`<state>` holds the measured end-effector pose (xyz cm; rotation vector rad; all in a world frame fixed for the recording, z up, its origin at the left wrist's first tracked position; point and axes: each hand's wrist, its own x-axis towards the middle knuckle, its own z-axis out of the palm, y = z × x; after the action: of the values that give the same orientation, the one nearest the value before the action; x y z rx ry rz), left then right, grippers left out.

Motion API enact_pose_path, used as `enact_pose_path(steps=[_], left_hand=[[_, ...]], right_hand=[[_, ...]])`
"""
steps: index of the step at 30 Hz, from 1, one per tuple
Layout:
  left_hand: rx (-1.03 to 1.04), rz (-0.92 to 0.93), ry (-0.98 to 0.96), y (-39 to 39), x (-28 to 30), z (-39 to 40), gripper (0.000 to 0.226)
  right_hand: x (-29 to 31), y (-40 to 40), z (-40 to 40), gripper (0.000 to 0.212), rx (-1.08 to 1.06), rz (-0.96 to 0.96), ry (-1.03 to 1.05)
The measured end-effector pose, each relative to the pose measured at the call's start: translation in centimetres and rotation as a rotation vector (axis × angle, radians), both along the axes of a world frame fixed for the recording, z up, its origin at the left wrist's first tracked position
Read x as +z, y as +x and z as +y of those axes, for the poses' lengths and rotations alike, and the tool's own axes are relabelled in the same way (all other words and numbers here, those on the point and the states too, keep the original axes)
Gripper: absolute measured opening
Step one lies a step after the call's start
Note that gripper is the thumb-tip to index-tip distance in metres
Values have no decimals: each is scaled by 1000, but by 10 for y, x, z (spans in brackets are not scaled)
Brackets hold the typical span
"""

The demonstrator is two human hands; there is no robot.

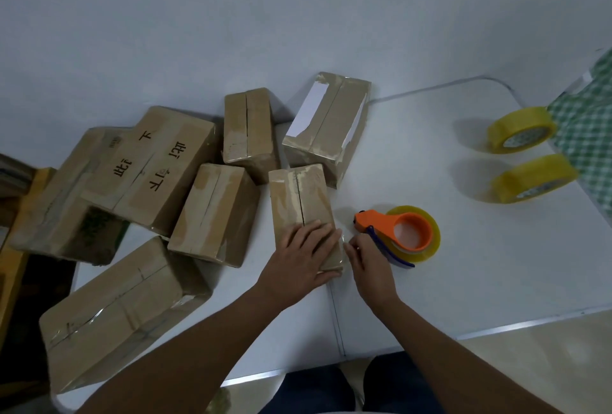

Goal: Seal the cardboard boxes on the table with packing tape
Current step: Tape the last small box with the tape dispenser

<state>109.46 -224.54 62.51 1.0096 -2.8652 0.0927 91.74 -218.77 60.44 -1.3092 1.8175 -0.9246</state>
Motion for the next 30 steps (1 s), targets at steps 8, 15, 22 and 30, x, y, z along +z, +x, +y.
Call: enact_pose_path(steps=[8, 15, 22, 30], left_hand=[[24, -18, -3, 1, -1, 0, 68], [29, -32, 19, 1, 0, 0, 70], [26, -24, -11, 2, -1, -1, 69], [42, -27, 15, -2, 5, 1, 68]], right_hand=[[-14, 20, -8, 13, 8, -71, 218], [3, 8, 6, 24, -71, -272, 268], [37, 42, 30, 45, 0, -206, 66], [40, 43, 8, 39, -113, -335, 174]])
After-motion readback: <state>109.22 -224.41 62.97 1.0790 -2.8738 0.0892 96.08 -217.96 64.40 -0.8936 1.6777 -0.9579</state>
